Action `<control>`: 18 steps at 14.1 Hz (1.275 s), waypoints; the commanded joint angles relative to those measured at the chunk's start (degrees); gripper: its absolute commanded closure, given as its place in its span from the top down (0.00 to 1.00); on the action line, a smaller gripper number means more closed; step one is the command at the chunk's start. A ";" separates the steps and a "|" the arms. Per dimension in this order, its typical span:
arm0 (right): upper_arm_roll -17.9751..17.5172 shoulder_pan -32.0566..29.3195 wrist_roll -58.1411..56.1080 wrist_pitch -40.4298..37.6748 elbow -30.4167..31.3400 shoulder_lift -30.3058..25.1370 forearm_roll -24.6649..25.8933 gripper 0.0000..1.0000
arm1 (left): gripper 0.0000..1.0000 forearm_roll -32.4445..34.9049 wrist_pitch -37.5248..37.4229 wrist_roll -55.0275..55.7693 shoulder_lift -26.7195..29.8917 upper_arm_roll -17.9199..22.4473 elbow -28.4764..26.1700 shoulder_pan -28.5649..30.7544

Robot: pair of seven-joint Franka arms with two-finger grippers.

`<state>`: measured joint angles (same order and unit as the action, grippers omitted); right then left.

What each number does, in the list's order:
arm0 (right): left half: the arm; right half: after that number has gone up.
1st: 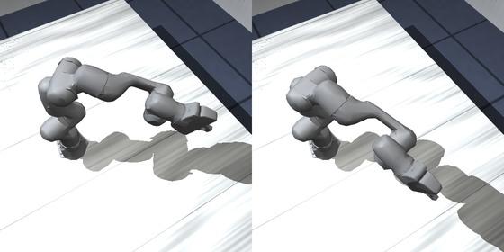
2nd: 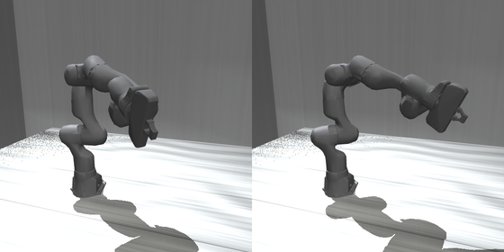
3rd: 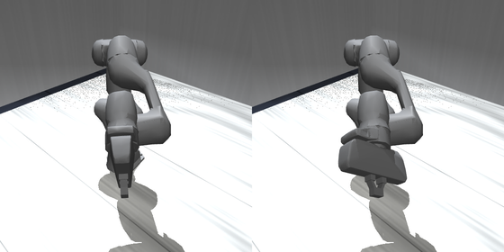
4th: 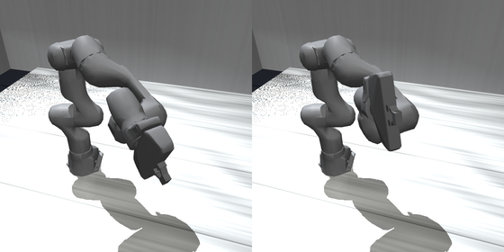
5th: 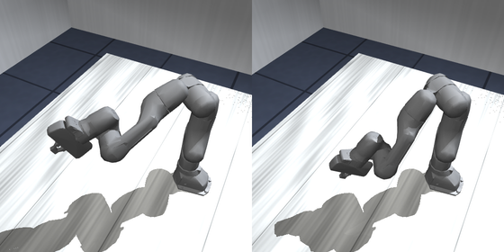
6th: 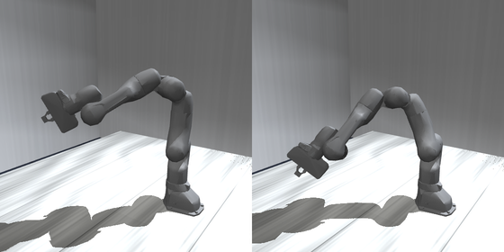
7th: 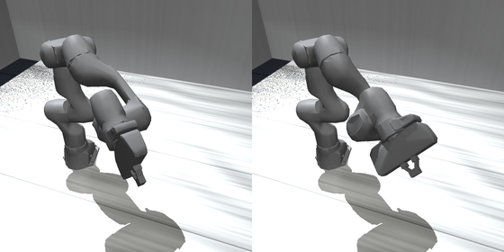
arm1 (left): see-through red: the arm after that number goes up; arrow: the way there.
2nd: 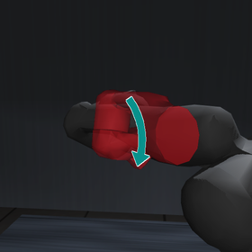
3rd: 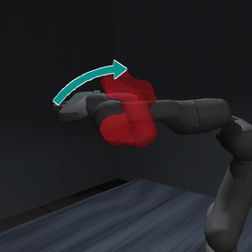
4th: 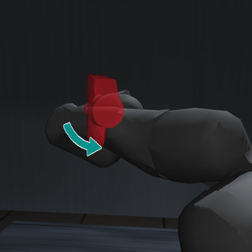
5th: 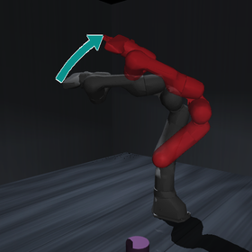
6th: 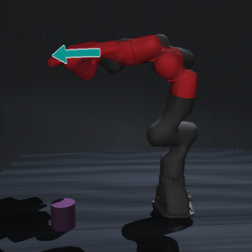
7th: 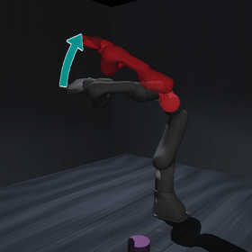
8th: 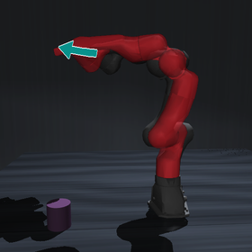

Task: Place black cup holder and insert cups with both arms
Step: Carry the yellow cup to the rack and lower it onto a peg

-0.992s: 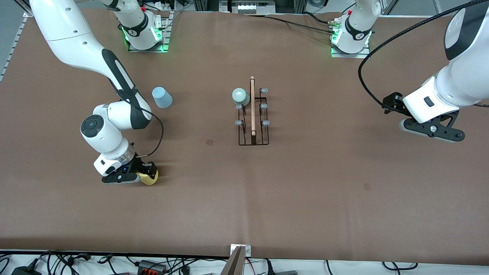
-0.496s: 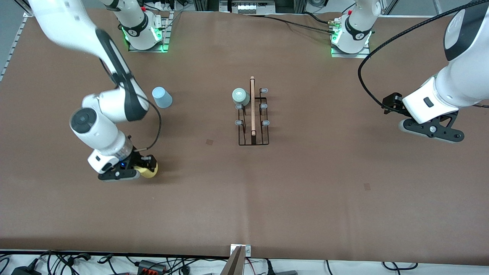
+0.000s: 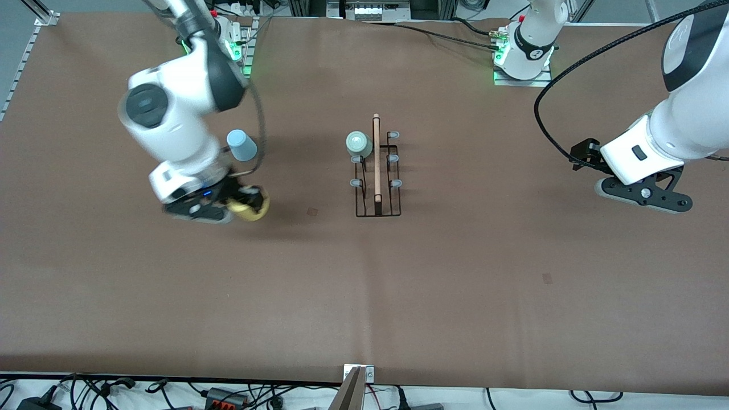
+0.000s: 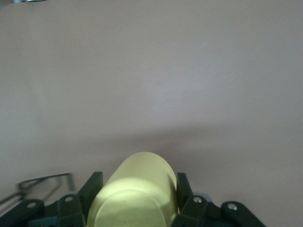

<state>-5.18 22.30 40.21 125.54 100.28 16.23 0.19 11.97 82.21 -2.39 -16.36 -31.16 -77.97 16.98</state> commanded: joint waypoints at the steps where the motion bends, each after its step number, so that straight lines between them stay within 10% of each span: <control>1: 0.78 8.52 13.96 0.23 -3.76 2.39 -0.98 0.04 | 1.00 -0.64 -0.48 -0.86 -0.17 -0.13 0.53 0.34; 13: 0.70 17.15 22.19 11.83 -5.80 13.20 4.21 0.09 | 1.00 -0.72 -0.91 -2.52 -0.17 -0.22 0.36 0.68; 15: 0.78 17.42 22.10 11.92 -5.80 14.00 4.21 0.34 | 1.00 -2.03 -0.13 -3.32 -0.08 0.30 0.10 0.78; 16: 0.70 17.42 22.10 11.92 -5.71 14.09 4.21 0.85 | 1.00 -3.17 -0.04 -2.63 0.79 0.75 -1.04 0.69; 18: 1.04 16.99 20.71 11.48 -5.97 13.83 4.03 1.00 | 1.00 -3.98 1.27 -2.79 2.81 7.03 -2.01 -3.67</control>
<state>-4.97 39.09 61.58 137.57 95.98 29.71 3.53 9.62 82.21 -3.84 -16.30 -29.63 -78.17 16.74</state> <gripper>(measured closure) 0.172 0.000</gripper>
